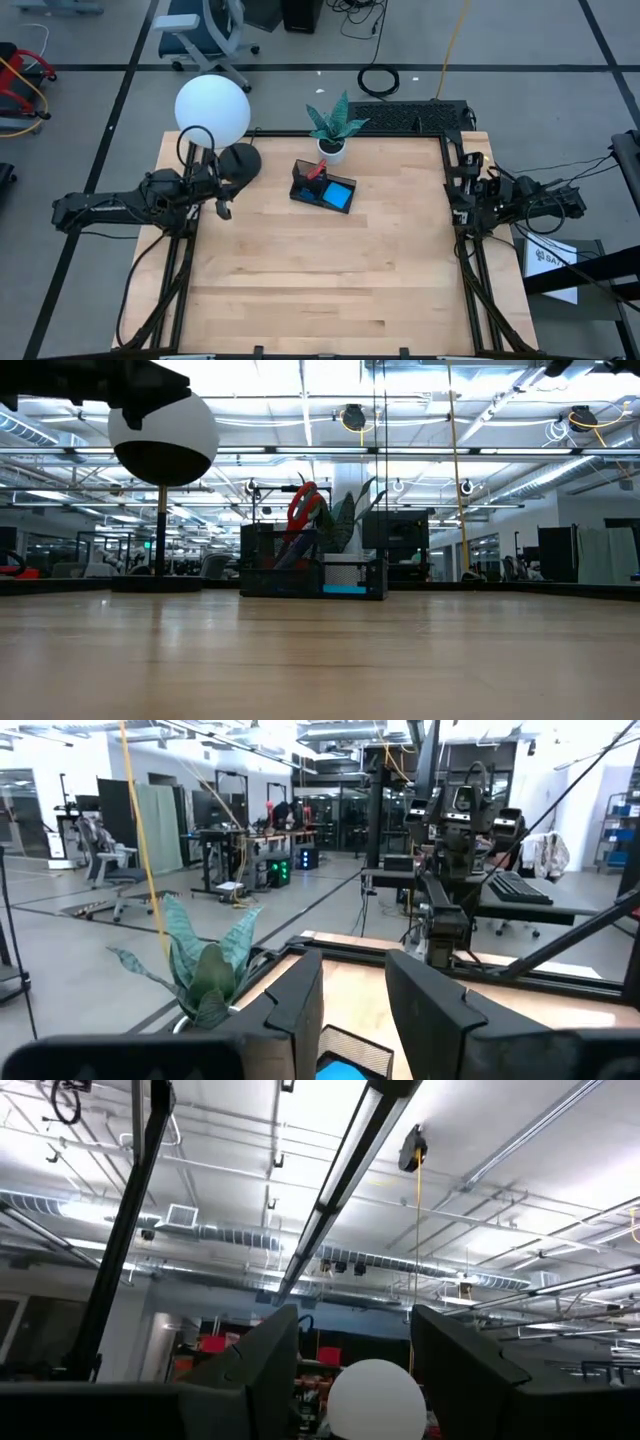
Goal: Pick and place office supplies into organizer
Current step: Return to Home Position
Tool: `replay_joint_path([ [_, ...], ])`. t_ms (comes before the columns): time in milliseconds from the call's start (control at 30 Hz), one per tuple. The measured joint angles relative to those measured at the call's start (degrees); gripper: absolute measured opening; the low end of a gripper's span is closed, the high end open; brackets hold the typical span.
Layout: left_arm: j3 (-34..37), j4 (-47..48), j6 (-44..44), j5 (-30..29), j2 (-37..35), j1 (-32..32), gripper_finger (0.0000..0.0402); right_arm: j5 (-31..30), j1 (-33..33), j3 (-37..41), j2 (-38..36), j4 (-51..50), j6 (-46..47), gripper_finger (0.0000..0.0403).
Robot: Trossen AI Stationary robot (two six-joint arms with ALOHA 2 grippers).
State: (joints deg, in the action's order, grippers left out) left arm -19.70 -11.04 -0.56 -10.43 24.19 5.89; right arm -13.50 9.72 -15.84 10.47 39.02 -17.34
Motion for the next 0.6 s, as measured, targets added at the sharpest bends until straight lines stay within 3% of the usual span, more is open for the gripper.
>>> replay_joint_path([
  [300, 7.74, -8.53, -0.66, 0.08, -6.13, 0.96, 0.012, -0.11, 0.0, 0.02, -1.54, -2.0, -0.2, 0.0188],
  [600, 10.96, -9.1, -0.11, 1.98, -15.45, 2.32, 0.012, -0.02, 0.0, 0.78, -1.52, 0.35, -2.49, 0.0189],
])
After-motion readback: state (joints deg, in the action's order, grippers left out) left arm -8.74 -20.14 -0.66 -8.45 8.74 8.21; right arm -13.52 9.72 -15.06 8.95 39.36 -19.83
